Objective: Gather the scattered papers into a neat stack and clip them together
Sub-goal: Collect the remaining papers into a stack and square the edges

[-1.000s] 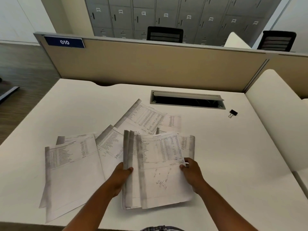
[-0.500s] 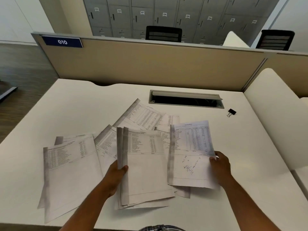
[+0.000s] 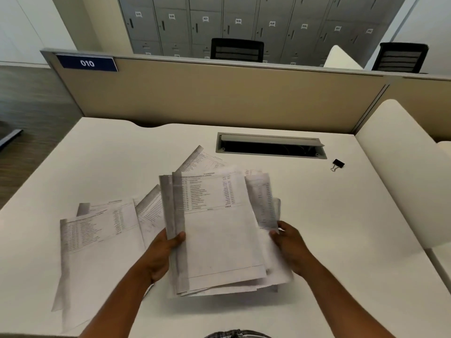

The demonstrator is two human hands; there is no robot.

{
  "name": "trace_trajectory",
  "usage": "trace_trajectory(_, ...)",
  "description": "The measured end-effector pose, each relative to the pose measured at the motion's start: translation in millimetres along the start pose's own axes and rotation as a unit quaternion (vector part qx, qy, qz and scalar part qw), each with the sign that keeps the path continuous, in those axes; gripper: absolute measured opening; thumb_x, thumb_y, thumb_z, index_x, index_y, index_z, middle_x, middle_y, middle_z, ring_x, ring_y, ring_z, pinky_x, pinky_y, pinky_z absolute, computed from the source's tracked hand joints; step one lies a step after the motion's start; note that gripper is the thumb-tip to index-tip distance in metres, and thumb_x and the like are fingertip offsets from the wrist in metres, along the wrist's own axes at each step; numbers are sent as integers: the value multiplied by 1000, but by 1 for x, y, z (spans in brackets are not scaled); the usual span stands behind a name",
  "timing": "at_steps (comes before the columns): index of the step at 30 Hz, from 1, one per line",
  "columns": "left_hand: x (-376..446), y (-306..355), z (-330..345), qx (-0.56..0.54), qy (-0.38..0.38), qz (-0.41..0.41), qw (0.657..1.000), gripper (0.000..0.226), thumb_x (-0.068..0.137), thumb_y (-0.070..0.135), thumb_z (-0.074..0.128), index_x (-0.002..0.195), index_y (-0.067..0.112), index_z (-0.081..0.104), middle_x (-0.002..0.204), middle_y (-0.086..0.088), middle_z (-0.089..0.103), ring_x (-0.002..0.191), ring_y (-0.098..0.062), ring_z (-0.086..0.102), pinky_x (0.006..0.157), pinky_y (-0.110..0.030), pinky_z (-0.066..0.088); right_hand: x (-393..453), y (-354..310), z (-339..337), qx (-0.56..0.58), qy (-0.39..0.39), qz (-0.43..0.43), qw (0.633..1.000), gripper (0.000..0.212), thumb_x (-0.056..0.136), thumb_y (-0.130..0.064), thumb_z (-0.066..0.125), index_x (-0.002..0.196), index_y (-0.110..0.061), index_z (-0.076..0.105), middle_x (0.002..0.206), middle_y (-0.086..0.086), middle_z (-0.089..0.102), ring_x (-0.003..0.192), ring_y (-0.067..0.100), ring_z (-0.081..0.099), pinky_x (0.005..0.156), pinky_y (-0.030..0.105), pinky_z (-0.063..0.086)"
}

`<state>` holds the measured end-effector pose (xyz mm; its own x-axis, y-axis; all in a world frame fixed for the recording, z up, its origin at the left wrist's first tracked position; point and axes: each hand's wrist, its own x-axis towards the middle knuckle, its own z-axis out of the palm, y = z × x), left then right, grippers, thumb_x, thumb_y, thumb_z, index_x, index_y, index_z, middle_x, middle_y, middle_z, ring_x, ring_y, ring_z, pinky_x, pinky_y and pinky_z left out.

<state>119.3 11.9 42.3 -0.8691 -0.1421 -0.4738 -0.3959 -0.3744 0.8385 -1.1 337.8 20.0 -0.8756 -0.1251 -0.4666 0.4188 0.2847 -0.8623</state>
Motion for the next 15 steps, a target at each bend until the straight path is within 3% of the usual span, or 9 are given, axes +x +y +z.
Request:
trace_trajectory(4, 9, -15, 16, -6, 32, -23, 999, 47, 93, 27, 61, 137, 18, 50, 125, -8, 67, 116, -30, 63, 104, -52, 45, -6, -11, 33, 43, -44, 20, 998, 25, 100, -9, 60, 120, -21, 69, 115, 2, 76, 106, 23, 72, 96, 45, 58)
trace_trajectory(8, 10, -20, 21, 10, 89, -22, 996, 38, 97, 29, 57, 133, 22, 50, 122, -6, 67, 112, -27, 63, 102, -49, 48, -14, -18, 42, 71, -83, 46, 993, 21, 100, -20, 61, 118, -24, 71, 114, 4, 77, 104, 26, 73, 96, 50, 58)
trace_trajectory(11, 13, -19, 23, 61, 128, -14, 990, 44, 96, 27, 59, 135, 19, 41, 123, -10, 61, 105, -27, 63, 92, -47, 54, -19, -24, 45, 116, -78, 62, 988, 19, 103, -36, 55, 113, -31, 71, 108, 0, 78, 103, 25, 72, 100, 49, 55)
trace_trajectory(13, 14, -19, 25, 77, 143, -5, 987, 53, 95, 25, 61, 140, 19, 33, 124, -10, 58, 102, -25, 62, 87, -43, 56, -21, -29, 49, 98, -83, 38, 991, 28, 100, -53, 54, 122, -38, 65, 121, -10, 73, 115, 19, 67, 106, 46, 52)
trace_trajectory(15, 12, -16, 30, 65, 150, 11, 986, 53, 95, 21, 61, 138, 23, 30, 119, -6, 58, 99, -22, 62, 79, -36, 57, -23, -31, 56, 11, -78, -23, 997, 42, 94, -56, 61, 132, -39, 58, 133, -18, 64, 125, 15, 59, 111, 44, 48)
